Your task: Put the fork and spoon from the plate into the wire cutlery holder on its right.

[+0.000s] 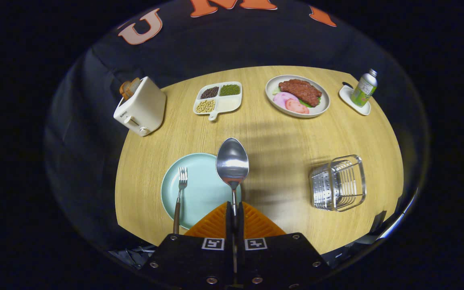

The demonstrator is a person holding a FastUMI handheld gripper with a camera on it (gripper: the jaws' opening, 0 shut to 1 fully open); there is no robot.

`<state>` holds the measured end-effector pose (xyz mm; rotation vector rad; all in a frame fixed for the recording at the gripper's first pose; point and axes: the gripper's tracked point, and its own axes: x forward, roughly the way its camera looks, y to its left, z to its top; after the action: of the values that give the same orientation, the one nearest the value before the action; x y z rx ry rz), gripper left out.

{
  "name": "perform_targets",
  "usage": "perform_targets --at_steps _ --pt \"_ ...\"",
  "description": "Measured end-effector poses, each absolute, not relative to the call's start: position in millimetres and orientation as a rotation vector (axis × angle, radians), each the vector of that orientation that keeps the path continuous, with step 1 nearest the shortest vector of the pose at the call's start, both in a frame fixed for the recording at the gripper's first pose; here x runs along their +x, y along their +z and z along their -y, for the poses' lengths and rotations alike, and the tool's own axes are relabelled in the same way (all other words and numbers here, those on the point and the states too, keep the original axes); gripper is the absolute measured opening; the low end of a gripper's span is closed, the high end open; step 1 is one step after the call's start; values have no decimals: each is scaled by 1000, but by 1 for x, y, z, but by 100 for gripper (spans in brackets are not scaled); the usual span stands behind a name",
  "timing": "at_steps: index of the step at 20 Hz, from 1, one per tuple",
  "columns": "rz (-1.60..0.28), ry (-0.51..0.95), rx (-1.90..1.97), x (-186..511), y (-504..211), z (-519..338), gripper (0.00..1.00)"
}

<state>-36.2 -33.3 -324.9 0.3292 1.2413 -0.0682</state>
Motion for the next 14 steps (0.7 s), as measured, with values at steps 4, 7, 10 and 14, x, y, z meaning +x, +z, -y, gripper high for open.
perform_targets --at_steps 4,7,10,14 --pt "-1201 -168 301 -54 -312 97 4" --pt "-1209 -197 271 -69 -313 131 4" --pt "-1294 -159 223 -93 -326 149 4" --pt "-1399 -84 180 -115 -338 160 4"
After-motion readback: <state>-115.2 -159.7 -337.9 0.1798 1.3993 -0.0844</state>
